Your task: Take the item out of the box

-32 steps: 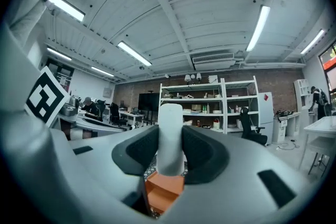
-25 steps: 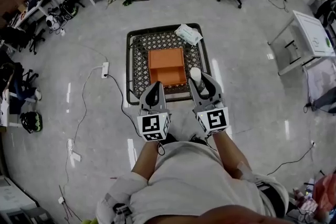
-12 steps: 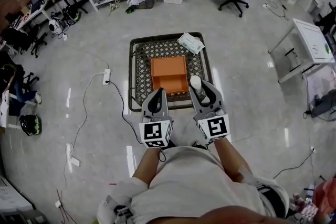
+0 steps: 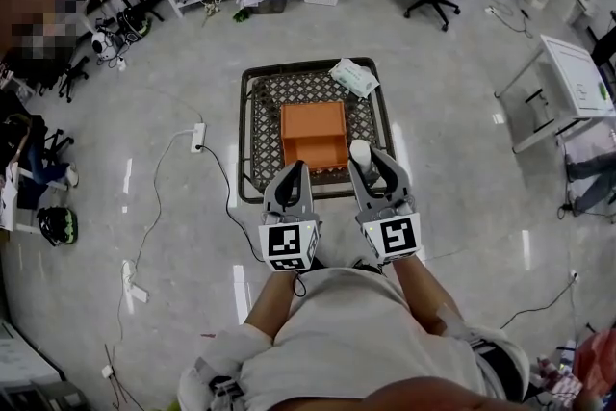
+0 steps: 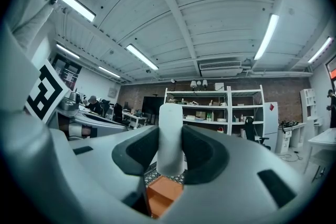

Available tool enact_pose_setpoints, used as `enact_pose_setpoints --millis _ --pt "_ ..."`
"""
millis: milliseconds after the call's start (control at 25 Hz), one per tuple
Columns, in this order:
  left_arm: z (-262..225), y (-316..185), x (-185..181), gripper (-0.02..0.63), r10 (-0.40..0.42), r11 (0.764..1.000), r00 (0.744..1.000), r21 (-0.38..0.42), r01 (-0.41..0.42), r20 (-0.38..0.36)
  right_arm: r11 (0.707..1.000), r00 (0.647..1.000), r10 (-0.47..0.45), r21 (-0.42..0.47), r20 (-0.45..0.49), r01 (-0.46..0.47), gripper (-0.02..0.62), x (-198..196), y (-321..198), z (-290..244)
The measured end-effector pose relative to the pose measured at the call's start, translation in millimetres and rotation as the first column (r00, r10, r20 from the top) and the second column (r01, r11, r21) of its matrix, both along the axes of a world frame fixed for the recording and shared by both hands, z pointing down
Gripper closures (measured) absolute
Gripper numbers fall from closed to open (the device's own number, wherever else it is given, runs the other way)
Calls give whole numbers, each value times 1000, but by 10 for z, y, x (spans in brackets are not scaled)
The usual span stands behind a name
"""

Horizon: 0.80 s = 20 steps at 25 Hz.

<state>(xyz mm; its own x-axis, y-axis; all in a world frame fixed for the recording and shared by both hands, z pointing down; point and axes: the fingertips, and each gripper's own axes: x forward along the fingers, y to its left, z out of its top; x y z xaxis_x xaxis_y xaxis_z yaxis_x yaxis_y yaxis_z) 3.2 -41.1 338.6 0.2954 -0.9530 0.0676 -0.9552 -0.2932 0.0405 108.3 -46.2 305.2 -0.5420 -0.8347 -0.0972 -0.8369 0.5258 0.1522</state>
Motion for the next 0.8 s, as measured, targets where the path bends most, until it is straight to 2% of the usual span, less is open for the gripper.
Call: enact_pose_setpoints --millis 800 --pt "-4 -22 -44 595 17 1000 1000 0 -17 -15 1000 1000 -2 20 10 2 465 -87 17 -119"
